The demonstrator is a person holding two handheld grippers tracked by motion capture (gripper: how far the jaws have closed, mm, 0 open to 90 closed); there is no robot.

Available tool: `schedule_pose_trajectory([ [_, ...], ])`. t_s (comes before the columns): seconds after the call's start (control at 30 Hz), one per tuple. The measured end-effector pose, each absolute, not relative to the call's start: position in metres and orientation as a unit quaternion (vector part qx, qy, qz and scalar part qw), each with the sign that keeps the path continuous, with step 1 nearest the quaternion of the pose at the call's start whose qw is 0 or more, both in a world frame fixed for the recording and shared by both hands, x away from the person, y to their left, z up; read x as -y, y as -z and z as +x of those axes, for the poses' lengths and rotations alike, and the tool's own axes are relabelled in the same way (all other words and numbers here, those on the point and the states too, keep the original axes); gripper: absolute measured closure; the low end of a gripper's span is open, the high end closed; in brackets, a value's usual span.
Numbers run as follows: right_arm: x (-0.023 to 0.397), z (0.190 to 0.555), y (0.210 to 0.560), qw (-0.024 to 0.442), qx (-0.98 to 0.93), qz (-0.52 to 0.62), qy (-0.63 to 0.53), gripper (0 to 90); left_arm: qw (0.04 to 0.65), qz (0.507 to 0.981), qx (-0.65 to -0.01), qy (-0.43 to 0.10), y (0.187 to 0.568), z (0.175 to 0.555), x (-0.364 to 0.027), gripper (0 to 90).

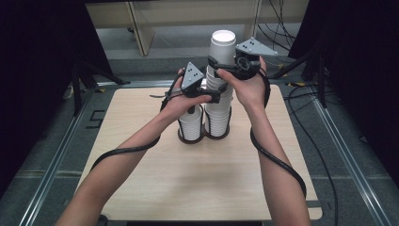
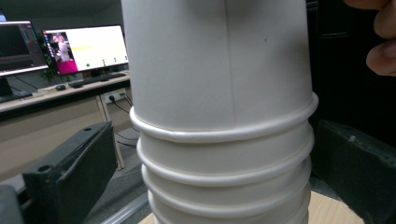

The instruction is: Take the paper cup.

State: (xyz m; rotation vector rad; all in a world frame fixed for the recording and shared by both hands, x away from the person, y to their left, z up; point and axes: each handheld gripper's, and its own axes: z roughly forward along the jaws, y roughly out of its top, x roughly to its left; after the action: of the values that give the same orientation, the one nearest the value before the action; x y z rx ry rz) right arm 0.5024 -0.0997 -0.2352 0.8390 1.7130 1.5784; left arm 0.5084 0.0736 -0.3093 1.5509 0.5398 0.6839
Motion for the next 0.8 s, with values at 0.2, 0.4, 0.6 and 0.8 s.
schedule_pose_trajectory([
  [0.2,0.1028,0.5042,0.2359,0.322,-0.648,0.325,-0.609,13.9,0.633,0.676,-0.238,-0.292,0.3122,0.5097,-0.0675,1.4],
  [0.4,0.1015,0.5050,0.2369,0.320,-0.648,0.321,-0.613,16.9,0.636,0.673,-0.243,-0.289,0.3140,0.5115,-0.0673,3.6],
  [0.6,0.1012,0.5046,0.2380,0.314,-0.643,0.322,-0.620,18.3,0.638,0.672,-0.244,-0.286,0.3145,0.5119,-0.0671,3.9],
  [0.8,0.1018,0.5040,0.2368,0.323,-0.639,0.320,-0.620,19.2,0.638,0.672,-0.245,-0.286,0.3143,0.5118,-0.0670,3.9],
])
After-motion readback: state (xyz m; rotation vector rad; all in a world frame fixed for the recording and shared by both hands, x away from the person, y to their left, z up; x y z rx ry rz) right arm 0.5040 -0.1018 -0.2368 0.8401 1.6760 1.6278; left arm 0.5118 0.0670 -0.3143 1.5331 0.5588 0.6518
